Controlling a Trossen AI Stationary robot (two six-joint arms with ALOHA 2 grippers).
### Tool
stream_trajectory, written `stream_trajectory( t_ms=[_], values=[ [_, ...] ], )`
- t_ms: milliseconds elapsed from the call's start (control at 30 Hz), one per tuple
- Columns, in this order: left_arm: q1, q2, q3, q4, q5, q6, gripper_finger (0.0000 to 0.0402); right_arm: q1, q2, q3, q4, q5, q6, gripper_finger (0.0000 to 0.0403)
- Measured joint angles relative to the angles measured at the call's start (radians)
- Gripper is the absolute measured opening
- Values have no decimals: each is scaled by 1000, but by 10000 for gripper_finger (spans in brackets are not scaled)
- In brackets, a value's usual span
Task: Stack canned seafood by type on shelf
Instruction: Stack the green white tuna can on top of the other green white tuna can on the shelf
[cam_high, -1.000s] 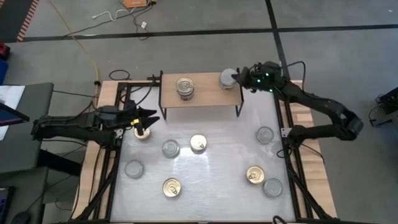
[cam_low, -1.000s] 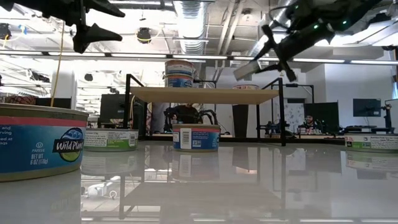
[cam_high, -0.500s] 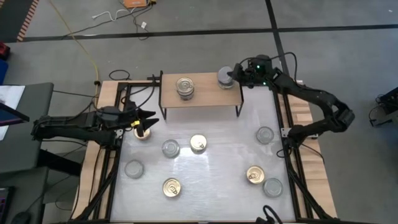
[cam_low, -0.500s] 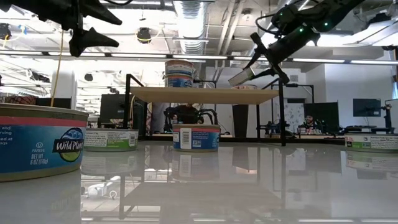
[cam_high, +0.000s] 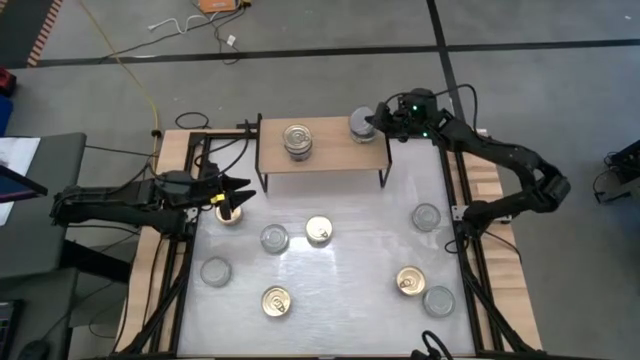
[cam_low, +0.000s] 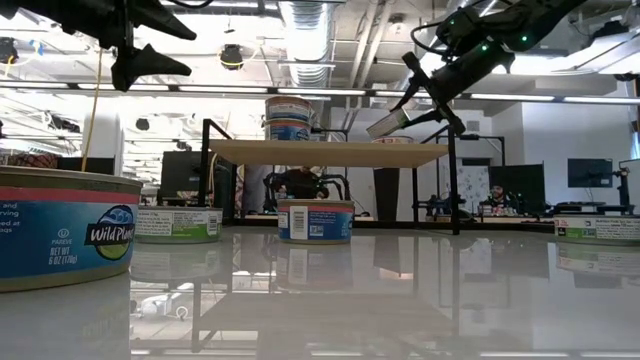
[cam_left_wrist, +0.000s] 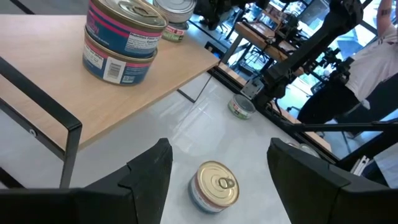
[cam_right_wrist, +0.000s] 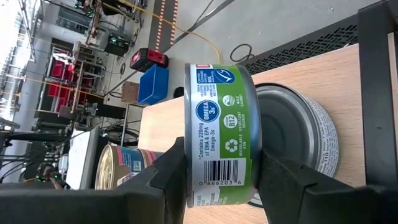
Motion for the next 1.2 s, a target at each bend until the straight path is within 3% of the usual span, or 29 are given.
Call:
stream_trajectory(
  t_ms=[233, 567, 1200],
  values=[
    [0, 0, 0, 0, 0, -3, 251, 10, 0, -2, -17, 4, -16, 197],
    [0, 0, 0, 0, 0, -13, 251, 10, 0, -3, -13, 4, -22, 263],
    [0, 0, 0, 0, 0, -13, 251, 6, -75, -1, -164, 2, -21, 265]
  ],
)
